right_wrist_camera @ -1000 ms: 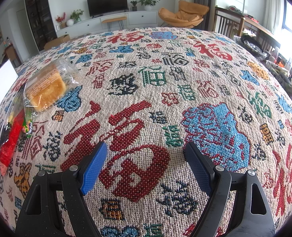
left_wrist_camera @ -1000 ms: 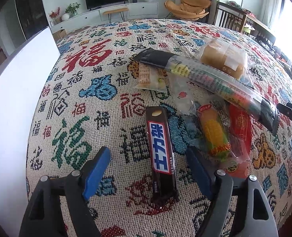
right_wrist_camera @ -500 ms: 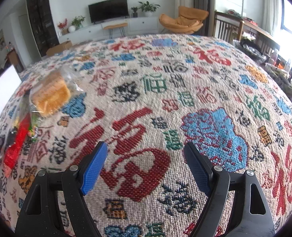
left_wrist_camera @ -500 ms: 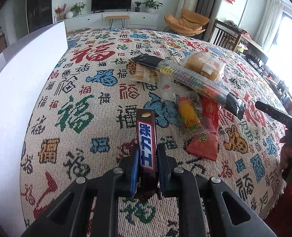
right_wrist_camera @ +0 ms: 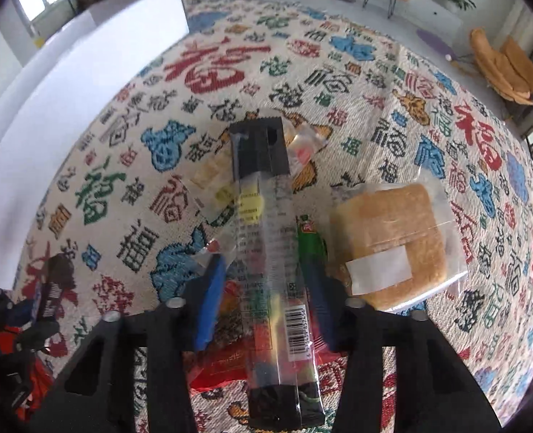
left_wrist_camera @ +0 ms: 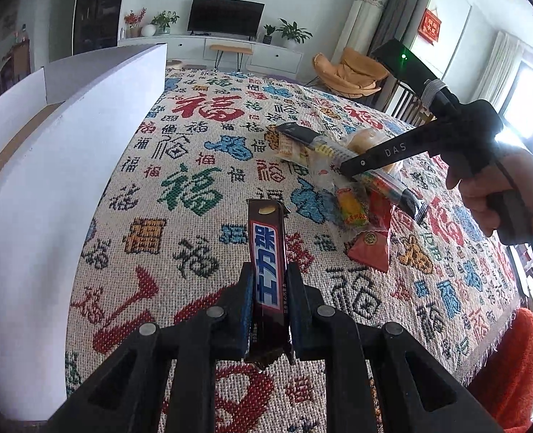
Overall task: Organize snacks
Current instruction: 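Carry both snacks over the white box and open both tools to drop them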
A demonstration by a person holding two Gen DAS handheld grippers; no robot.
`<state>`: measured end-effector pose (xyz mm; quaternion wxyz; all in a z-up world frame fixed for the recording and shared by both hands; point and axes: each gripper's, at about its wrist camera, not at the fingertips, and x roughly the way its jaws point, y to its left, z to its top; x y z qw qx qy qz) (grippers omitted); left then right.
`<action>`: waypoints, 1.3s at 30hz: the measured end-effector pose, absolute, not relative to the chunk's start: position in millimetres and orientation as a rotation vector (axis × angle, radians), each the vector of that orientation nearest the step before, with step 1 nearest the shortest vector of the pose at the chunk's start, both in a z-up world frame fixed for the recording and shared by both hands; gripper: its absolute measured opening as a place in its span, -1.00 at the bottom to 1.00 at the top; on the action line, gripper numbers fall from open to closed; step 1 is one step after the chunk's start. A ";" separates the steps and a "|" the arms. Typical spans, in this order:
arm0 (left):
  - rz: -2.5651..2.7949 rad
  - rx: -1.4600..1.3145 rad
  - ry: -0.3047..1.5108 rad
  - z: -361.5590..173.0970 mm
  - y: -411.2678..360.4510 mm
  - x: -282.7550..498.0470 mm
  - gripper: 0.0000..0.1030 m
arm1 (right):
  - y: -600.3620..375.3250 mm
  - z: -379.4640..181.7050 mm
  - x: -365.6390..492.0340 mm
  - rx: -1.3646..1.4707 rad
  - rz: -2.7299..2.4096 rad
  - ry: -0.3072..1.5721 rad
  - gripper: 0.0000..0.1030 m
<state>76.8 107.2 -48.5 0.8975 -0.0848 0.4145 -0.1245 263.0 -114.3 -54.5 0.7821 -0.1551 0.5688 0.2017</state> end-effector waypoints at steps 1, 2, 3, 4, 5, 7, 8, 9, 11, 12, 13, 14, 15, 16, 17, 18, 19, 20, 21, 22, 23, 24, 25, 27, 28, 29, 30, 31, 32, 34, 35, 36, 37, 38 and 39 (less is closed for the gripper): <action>-0.260 -0.184 0.860 -49.9 109.6 76.5 -0.68 | -111.9 -57.1 263.8 -0.349 0.425 1.244 -0.39; -0.263 -0.191 0.859 -50.4 111.1 75.5 -0.68 | -111.5 -56.5 262.5 -0.353 0.420 1.244 -0.54; -0.266 -0.201 0.854 -50.2 112.8 74.7 -0.68 | -115.1 -53.4 259.9 -0.343 0.417 1.235 -0.64; -0.271 -0.211 0.848 -48.3 114.4 73.3 -0.68 | -118.0 -46.8 255.8 -0.313 0.423 1.222 -0.64; -0.276 -0.220 0.841 -46.6 115.9 72.7 -0.68 | -126.1 -37.2 250.5 -0.274 0.435 1.207 -0.65; -0.287 -0.245 0.824 -40.6 117.2 70.9 -0.68 | -138.0 -21.7 239.9 -0.214 0.452 1.178 -0.65; -0.295 -0.260 0.816 -36.5 117.9 70.1 -0.68 | -145.3 -15.2 236.4 -0.185 0.459 1.168 -0.65; -0.303 -0.278 0.806 -31.3 119.1 68.8 -0.68 | -151.6 -8.8 232.9 -0.144 0.468 1.160 -0.65; -0.319 -0.313 0.783 -15.9 122.6 66.2 -0.68 | -159.3 6.4 228.0 -0.048 0.489 1.138 -0.65; -0.330 -0.338 0.764 -4.6 127.6 64.3 -0.68 | -157.3 17.0 225.4 -0.005 0.507 1.122 -0.65; -0.336 -0.359 0.742 7.3 134.3 62.4 -0.68 | -153.8 28.5 223.4 0.040 0.538 1.103 -0.65; -0.337 -0.376 0.721 19.7 142.9 61.5 -0.68 | -146.6 41.2 220.0 0.080 0.578 1.083 -0.65; -0.330 -0.384 0.699 32.4 153.7 61.0 -0.68 | -135.4 54.6 218.1 0.117 0.623 1.063 -0.65; -0.316 -0.388 0.681 43.0 165.5 60.8 -0.68 | -122.0 68.0 216.0 0.145 0.669 1.044 -0.65; -0.291 -0.390 0.664 55.6 182.9 61.2 -0.68 | -106.6 81.0 214.7 0.172 0.716 1.026 -0.65; -0.263 -0.387 0.655 64.8 199.2 62.4 -0.68 | -88.1 92.7 213.9 0.199 0.767 1.011 -0.65; -0.229 -0.379 0.650 72.1 214.1 64.5 -0.68 | -68.9 102.8 212.8 0.228 0.814 0.999 -0.65; -0.170 -0.361 0.648 79.4 235.6 66.6 -0.68 | -49.0 110.4 212.9 0.261 0.857 0.991 -0.65; -0.121 -0.348 0.649 83.8 254.4 68.1 -0.68 | -26.9 115.3 213.8 0.292 0.896 0.988 -0.65; -0.081 -0.341 0.650 86.4 271.1 69.2 -0.68 | -4.8 119.0 213.5 0.312 0.929 0.986 -0.65; -0.031 -0.333 0.652 88.0 290.3 70.1 -0.68 | 17.4 120.9 213.4 0.324 0.953 0.983 -0.65; 0.021 -0.324 0.659 87.3 308.5 70.9 -0.67 | 40.3 121.0 212.6 0.334 0.977 0.983 -0.64; 0.080 -0.318 0.674 84.4 325.3 72.1 -0.63 | 62.8 118.5 212.7 0.348 1.005 0.991 -0.63; 0.218 -0.328 0.717 72.9 355.9 73.2 -0.29 | 101.1 106.9 214.3 0.403 1.085 1.025 -0.29; 0.273 -0.348 0.734 66.1 367.4 71.8 0.07 | 113.1 99.4 215.1 0.432 1.113 1.048 -0.03; 0.310 -0.377 0.739 60.1 376.1 66.6 0.16 | 118.4 92.3 216.9 0.459 1.115 1.064 0.39; 0.319 -0.393 0.730 56.8 377.6 60.8 0.18 | 115.6 85.6 216.4 0.485 1.108 1.065 0.42; 0.310 -0.392 0.719 54.3 373.8 56.1 0.22 | 107.1 79.1 215.8 0.499 1.108 1.054 0.42; 0.300 -0.378 0.715 52.7 366.3 54.3 0.24 | 95.3 72.9 213.9 0.475 1.088 1.035 0.41; 0.246 -0.326 0.701 53.8 335.4 53.7 0.30 | 56.3 59.6 205.0 0.327 0.957 0.954 0.41; 0.205 -0.307 0.694 55.0 318.1 54.7 0.33 | 30.5 50.5 199.0 0.243 0.868 0.903 0.40; 0.149 -0.295 0.687 57.9 299.4 57.4 0.42 | 1.4 40.0 191.0 0.164 0.771 0.858 0.40; 0.081 -0.284 0.681 58.6 276.8 59.4 0.56 | -31.2 27.1 183.0 0.091 0.666 0.818 0.41; 0.001 -0.270 0.675 58.9 248.1 63.3 0.63 | -64.3 13.8 174.1 0.027 0.559 0.786 0.41; -0.052 -0.258 0.676 60.3 227.0 69.7 0.73 | -98.9 -0.6 165.3 -0.025 0.451 0.768 0.41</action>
